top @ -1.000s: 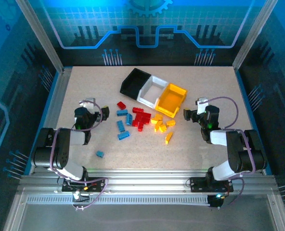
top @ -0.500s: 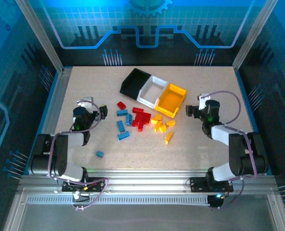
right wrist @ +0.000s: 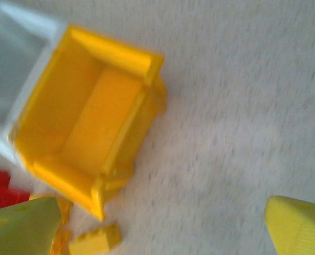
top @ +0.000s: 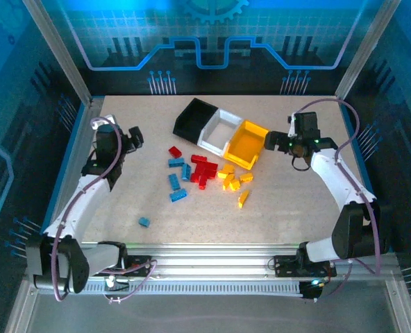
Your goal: Sort the legos into containers by color
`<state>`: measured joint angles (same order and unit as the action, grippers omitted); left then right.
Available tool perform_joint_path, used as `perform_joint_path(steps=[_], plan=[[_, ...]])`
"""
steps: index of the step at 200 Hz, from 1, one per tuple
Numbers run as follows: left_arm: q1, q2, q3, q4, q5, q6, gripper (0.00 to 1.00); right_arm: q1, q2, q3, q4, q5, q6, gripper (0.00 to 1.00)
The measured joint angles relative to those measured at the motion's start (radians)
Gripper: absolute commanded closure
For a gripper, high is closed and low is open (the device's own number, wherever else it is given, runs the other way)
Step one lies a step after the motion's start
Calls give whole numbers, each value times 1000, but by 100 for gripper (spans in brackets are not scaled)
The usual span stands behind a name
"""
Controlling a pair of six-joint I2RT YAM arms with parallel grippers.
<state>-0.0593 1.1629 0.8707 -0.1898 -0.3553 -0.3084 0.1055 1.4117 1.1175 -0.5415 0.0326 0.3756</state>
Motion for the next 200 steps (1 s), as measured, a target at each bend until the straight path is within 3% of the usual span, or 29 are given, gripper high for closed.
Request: perform_joint_path(steps=[36,66,128,200], plan=[[-72,-45,21,-275,32,-129,1,109,-4,8,-208,-46,21,3],[-192,-102,21,-400,103,-224,1,222,-45,-32,-290,-89,45,9],[-380,-172,-22,-489,180,-357,1,442,-78,-184,-321,-104,227,20],[-418,-172,-24,-514,200,-406,2,484,29,-217,-206,-63,402,27]])
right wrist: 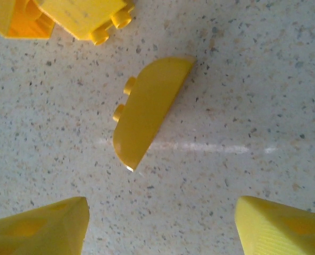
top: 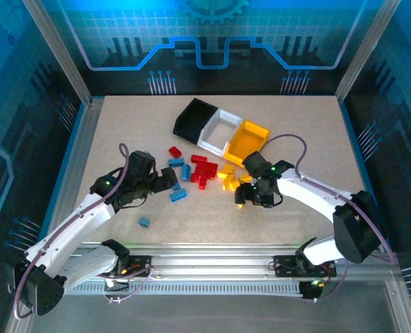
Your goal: Sort the legos into containers by color
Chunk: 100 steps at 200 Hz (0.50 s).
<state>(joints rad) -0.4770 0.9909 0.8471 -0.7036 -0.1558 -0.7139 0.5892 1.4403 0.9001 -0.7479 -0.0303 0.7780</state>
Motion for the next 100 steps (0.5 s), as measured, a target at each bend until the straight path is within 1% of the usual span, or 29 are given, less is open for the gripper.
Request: perform_joint_path(steps=[64,100], plan=[[-4,-15,0,-26,15,-3,3,0,146,28,56,36,32,35],[-4,-20,0,-34,16,-3,3,1,192,44,81,57,34,43]])
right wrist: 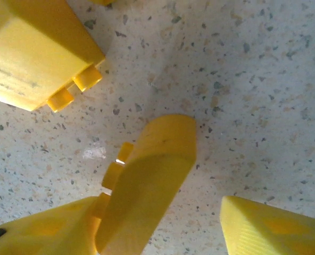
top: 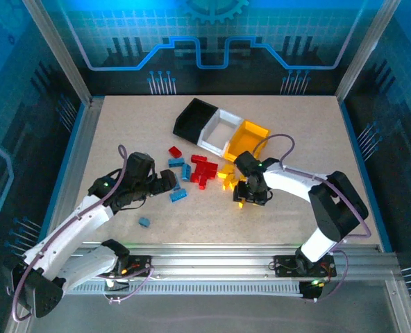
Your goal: Sort the legos into containers by color
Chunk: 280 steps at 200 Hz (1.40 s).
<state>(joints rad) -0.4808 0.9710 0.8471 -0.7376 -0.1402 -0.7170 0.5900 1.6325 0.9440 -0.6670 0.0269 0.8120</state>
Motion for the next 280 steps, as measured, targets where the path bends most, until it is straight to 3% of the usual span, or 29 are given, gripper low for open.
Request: perform_joint_path(steps=[86,179,230,280], plan=[[-1,39,0,13,23,0,6,0,23,10,14,18,-17,72],[-1,126,-18,85,72,-1,7,-7,-105,-14,3,17,-50,79],[-1,162,-18,126,109,-13,7,-102,-242,-30,-28,-13,-72,82],[-1,151,-18,138,112,-15,6,-158,-220,214,-104,-64,-100,82]])
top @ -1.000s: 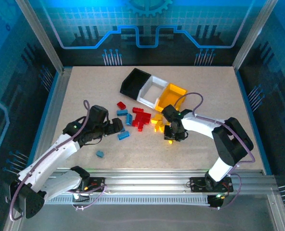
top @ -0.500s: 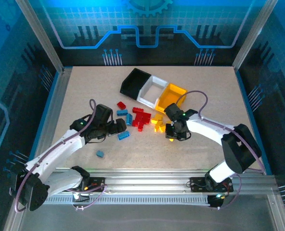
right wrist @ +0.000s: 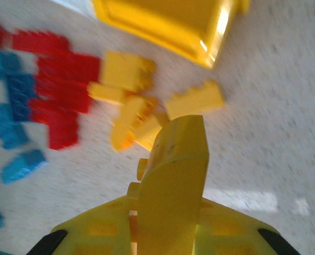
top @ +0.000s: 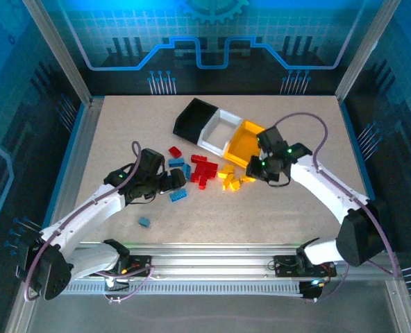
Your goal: Sort the legos into containers by color
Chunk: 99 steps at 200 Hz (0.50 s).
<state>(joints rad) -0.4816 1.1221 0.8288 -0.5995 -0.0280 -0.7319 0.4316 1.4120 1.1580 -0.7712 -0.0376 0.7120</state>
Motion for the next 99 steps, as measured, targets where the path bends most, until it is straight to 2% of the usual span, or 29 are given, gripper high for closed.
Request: perform_joint_path(steps=[32,74,89,99], plan=[[0,-10,0,-9,4,1,6,-29,168,238,-4,-11,-16,82],[5,-9,1,-78,23,8,7,-66,499,496,-28,-9,-46,82],[16,-9,1,-119,26,8,7,-72,591,568,-58,0,-61,78],[26,-9,1,-147,26,8,7,-73,636,614,-78,9,-72,71]])
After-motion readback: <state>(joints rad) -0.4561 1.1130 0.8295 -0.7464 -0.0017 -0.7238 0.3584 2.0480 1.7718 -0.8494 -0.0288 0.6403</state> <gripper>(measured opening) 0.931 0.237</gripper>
